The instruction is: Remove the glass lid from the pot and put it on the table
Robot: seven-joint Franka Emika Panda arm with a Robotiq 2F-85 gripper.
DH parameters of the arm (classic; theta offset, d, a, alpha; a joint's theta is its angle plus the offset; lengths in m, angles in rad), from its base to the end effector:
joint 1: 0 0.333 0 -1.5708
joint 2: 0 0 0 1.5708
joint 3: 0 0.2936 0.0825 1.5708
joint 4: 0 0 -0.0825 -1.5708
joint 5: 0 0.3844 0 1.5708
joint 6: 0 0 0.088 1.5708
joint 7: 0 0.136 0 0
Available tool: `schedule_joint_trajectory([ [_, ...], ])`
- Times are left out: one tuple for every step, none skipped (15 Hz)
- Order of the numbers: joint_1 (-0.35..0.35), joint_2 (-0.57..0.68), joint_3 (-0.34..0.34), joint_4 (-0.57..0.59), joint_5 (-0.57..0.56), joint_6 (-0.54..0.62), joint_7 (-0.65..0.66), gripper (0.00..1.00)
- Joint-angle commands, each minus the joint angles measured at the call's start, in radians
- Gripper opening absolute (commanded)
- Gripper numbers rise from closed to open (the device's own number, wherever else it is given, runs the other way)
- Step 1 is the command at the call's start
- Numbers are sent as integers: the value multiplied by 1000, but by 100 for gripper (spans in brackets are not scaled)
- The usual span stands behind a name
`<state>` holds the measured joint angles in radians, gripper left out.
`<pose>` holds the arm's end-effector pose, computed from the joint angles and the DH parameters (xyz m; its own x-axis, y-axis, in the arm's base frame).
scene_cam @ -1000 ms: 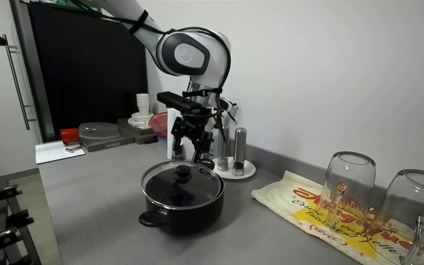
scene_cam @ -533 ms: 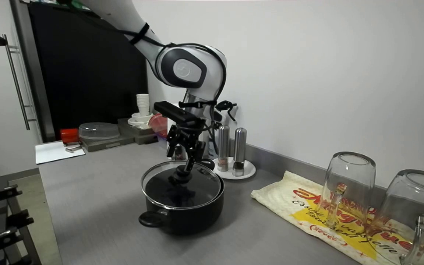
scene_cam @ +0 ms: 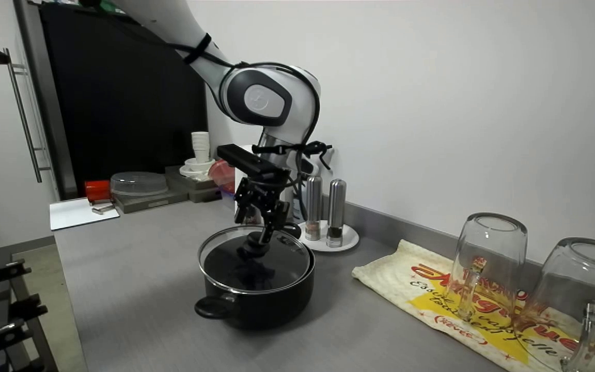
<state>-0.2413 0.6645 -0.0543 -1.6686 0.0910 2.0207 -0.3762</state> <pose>0.5988 -0.1732 0.1515 0.9605 0.0531 -0.2731 0.0141 -0.9897 -0.1427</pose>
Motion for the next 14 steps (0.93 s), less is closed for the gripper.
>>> schedule_joint_trajectory([
  [-3, 26, 12, 35, 4, -2, 23, 100],
  [-3, 29, 13, 39, 5, -1, 25, 100],
  [-4, 34, 14, 45, 7, 0, 27, 100],
  [-5, 37, 15, 49, 8, 1, 28, 100],
  [-5, 40, 13, 52, 5, 4, 31, 100],
  [-4, 42, 11, 54, 2, 7, 33, 100],
  [-3, 44, 9, 56, -1, 11, 38, 100],
  [-4, 47, 8, 59, -2, 12, 41, 100],
  [-5, 50, 7, 64, -1, 11, 44, 100],
  [-6, 53, 8, 67, 0, 10, 46, 100],
  [-7, 56, 8, 70, 0, 10, 47, 100],
  [-7, 59, 9, 72, 0, 11, 49, 100],
  [-6, 65, 9, 76, 0, 15, 51, 100],
  [-5, 70, 9, 80, -1, 17, 54, 100],
])
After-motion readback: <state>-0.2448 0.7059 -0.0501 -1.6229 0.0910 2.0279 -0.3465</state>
